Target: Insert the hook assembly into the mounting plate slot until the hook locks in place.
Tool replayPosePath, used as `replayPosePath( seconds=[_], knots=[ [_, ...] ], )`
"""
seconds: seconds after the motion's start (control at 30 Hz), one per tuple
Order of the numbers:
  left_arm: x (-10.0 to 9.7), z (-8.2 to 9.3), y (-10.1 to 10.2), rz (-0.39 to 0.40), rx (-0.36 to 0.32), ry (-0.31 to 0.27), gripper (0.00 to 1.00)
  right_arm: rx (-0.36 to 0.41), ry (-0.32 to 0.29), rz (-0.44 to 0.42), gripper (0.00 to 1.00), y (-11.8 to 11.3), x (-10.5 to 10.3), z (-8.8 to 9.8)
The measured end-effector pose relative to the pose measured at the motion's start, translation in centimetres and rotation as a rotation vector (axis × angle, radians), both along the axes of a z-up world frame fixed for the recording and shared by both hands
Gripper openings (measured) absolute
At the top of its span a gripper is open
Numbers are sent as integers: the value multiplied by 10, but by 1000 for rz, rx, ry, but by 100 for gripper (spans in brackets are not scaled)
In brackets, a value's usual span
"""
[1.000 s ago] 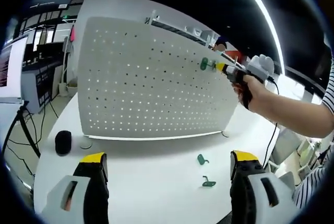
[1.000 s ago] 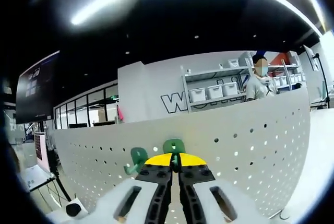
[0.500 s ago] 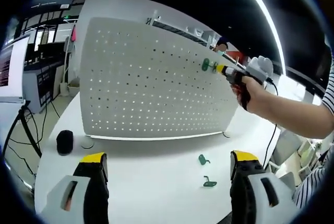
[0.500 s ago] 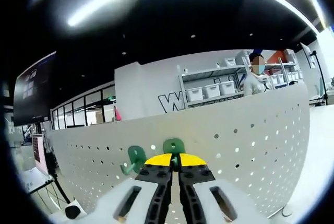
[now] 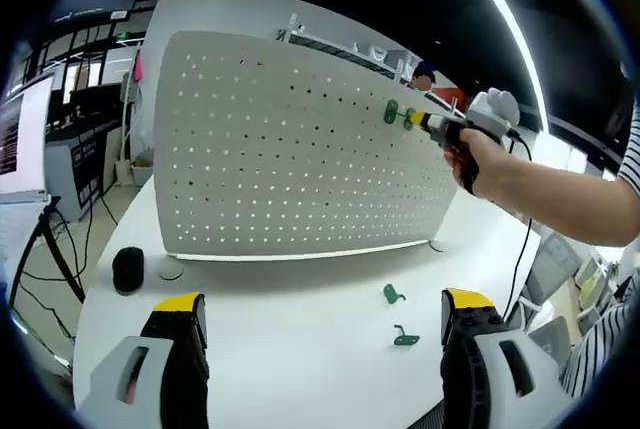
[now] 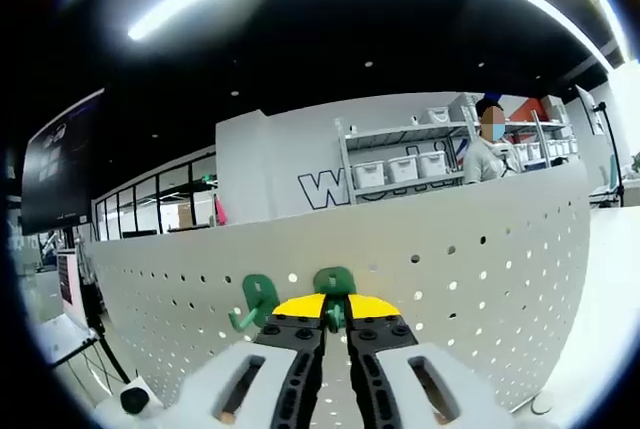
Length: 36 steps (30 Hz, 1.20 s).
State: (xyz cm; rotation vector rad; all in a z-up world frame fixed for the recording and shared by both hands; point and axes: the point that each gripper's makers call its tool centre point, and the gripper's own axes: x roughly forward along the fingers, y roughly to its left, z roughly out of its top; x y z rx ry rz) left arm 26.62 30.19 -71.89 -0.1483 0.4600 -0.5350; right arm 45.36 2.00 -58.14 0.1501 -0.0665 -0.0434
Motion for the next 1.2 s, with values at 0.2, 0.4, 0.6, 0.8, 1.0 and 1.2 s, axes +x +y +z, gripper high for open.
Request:
replayPosePath(
  seconds=[0.2, 0.4, 0.6, 0.8, 1.0, 1.2],
  knots=[
    [-4, 5, -1, 5, -27, 1, 100, 90, 18, 12, 18, -1, -3, 1],
    [-10, 5, 0, 17, -34, 9, 100, 44, 4, 10, 22, 3, -12, 12],
    [-18, 7, 1, 27, -32, 10, 99, 23, 7, 25, 30, -1, -24, 13],
    [-25, 9, -1, 33, -46, 18, 100, -28, 118, 55, 37, -11, -49, -27],
    [-33, 6, -1, 36, -39, 28, 100, -72, 176, 32, 44, -29, -77, -50],
    [-45, 4, -8, 24, -31, 46, 100, -92, 226, 49, 52, -41, -103, -71]
  ],
)
